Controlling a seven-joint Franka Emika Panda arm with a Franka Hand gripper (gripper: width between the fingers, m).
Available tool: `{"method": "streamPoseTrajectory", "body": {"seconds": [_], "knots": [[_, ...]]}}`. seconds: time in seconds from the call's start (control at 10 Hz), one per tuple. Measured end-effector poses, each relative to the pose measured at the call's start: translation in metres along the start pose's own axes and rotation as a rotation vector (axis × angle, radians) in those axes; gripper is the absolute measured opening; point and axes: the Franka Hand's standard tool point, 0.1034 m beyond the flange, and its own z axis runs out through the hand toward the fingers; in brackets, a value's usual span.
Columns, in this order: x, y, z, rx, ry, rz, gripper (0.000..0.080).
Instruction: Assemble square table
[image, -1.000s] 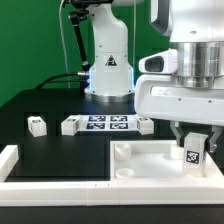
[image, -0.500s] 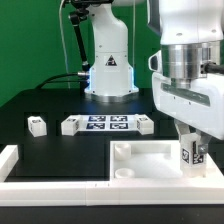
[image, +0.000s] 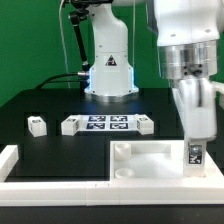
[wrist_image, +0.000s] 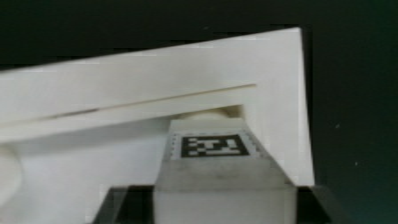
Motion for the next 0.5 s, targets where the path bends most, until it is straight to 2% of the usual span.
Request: {"method": "streamPoseTrajectory", "body": {"seconds": [0.3,0.5], "knots": [[-0.0026,-0.0011,-0.0001,0.022,-0.027,0.269,0.0292],[-0.0018,-0.0007,-0.0001,0.03,-0.023,0.29,0.0298]]}}
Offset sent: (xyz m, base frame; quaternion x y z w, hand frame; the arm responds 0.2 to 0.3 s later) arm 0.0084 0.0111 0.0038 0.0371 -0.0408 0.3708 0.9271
